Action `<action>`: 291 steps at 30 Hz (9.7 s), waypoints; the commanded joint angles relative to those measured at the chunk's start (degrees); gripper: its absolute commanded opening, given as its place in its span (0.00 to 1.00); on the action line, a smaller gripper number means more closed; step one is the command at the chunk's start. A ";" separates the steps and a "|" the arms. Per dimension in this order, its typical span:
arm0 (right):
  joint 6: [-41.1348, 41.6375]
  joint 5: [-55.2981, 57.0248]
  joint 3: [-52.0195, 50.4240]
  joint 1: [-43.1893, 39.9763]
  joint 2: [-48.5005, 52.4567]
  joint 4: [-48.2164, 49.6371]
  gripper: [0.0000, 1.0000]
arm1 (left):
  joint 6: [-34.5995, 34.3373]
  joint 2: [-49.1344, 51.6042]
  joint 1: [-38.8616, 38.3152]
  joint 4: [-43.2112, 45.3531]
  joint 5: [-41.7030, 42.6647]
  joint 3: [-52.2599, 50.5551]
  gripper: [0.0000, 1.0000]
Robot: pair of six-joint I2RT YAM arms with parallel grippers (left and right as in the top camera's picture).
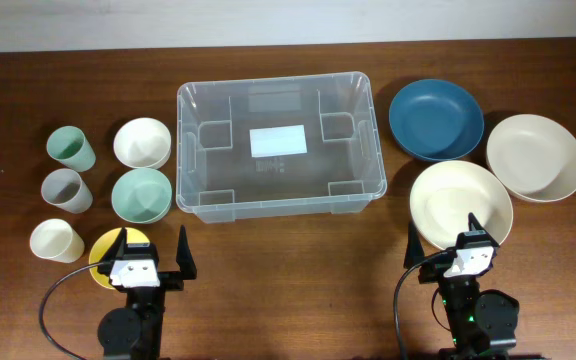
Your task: Pack container
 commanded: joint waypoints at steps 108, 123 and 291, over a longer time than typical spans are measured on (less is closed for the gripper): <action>33.59 13.27 77.57 -12.87 58.14 -71.78 0.99 | -0.37 -0.26 -0.24 -0.26 -0.20 -0.20 0.99; 33.27 2.12 59.34 -32.24 68.15 -62.90 0.99 | -0.37 -0.26 -0.24 -0.26 -0.20 -0.17 1.00; 8.46 -55.69 83.82 -43.32 73.31 -65.83 0.04 | -0.37 -0.26 -0.22 -0.26 -0.20 -0.17 0.99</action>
